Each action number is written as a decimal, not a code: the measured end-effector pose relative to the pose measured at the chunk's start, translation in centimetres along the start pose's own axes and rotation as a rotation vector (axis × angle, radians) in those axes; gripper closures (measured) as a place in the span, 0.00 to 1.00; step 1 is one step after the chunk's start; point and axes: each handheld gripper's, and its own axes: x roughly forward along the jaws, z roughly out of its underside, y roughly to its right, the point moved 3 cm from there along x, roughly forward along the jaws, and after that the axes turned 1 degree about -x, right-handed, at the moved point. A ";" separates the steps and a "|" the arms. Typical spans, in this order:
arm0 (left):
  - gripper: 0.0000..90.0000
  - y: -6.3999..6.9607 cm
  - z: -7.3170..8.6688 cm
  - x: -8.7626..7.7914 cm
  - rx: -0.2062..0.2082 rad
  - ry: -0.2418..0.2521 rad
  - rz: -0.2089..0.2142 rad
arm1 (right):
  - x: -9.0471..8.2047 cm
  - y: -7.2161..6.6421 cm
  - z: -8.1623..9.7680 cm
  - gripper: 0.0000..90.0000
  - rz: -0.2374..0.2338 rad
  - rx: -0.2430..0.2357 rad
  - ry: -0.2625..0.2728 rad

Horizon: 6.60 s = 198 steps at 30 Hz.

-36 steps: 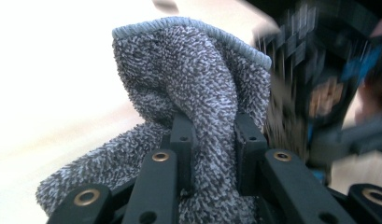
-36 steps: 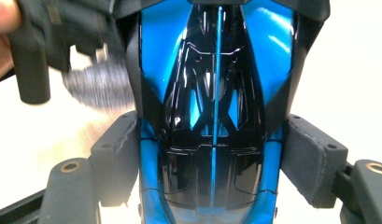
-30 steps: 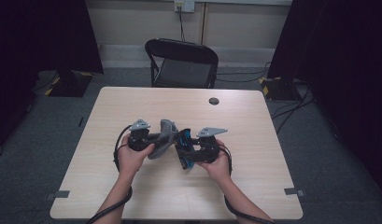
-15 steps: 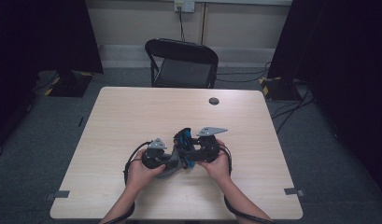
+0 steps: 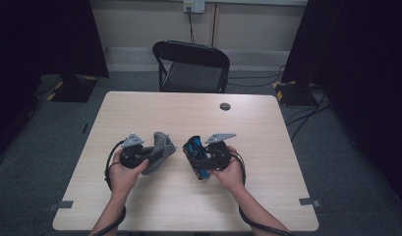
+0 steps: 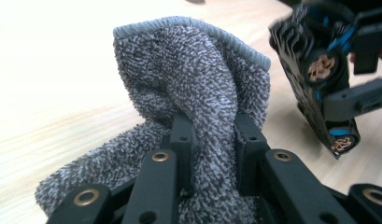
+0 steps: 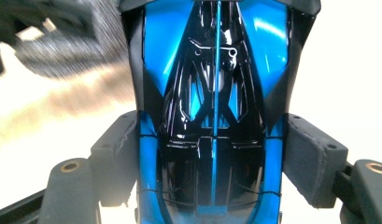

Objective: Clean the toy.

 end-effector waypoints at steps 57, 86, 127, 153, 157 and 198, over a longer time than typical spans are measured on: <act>0.79 -3.3 2.6 2.1 -0.003 -0.113 -0.126 | -3.2 6.3 5.2 0.31 0.199 0.010 -0.093; 0.28 -2.2 1.3 2.1 0.009 -0.094 -0.115 | -4.7 6.6 4.4 0.22 0.131 0.019 -0.019; 0.18 -0.7 3.2 -3.0 0.085 -0.143 -0.056 | -8.5 5.5 5.1 0.00 0.038 -0.038 0.046; 0.19 -2.0 4.8 -5.8 0.100 -0.116 -0.063 | -11.6 6.9 8.9 0.00 0.086 -0.019 0.041; 0.19 -2.2 5.1 -6.2 0.097 -0.116 -0.066 | -12.0 7.0 9.2 0.00 0.091 -0.023 0.031; 0.19 -4.4 8.6 -9.1 0.114 -0.140 -0.091 | -13.8 7.0 13.1 0.00 0.109 -0.021 -0.014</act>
